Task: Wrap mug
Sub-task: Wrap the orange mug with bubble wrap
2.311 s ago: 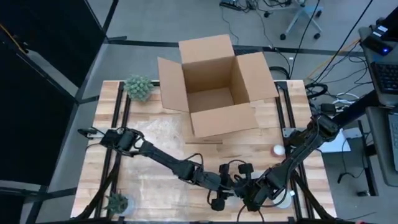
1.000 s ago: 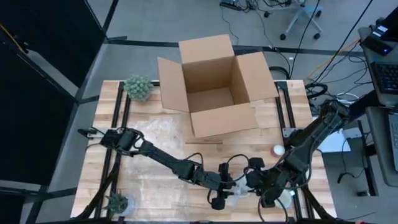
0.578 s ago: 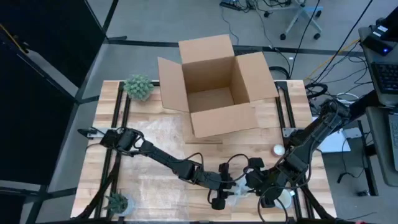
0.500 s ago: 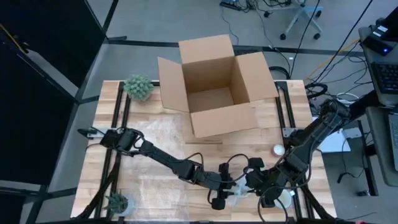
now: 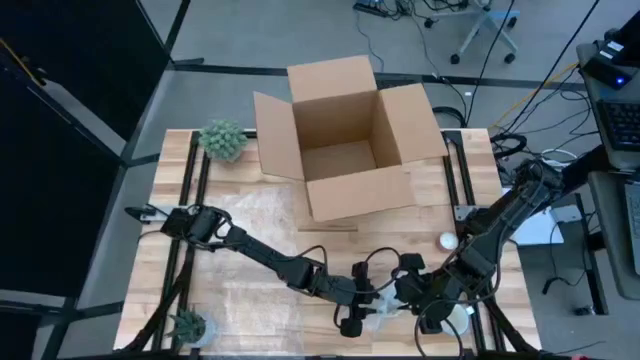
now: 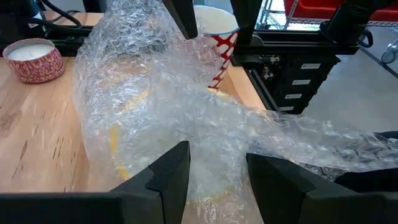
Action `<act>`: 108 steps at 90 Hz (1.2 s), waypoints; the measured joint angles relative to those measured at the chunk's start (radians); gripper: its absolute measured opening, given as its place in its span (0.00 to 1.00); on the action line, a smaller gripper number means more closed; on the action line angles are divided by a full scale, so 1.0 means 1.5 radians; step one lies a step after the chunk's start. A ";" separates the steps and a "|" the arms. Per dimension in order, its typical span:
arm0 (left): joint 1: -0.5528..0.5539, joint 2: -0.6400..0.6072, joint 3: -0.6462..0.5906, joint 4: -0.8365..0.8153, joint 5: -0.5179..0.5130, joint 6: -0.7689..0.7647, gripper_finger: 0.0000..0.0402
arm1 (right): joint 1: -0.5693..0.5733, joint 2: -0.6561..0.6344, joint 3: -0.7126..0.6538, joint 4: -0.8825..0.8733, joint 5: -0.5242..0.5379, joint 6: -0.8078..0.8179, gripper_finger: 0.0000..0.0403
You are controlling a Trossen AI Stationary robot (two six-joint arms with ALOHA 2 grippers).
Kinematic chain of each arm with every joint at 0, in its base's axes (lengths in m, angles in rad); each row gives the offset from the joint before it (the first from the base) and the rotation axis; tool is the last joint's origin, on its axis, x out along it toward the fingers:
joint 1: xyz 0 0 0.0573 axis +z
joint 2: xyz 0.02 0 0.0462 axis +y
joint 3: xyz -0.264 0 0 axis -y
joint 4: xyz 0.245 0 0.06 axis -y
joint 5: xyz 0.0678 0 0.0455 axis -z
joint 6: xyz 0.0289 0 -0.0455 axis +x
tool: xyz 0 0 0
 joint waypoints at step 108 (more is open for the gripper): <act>0.000 0.000 0.000 0.014 0.012 -0.017 0.36 | -0.003 0.001 0.000 0.057 0.001 0.019 0.26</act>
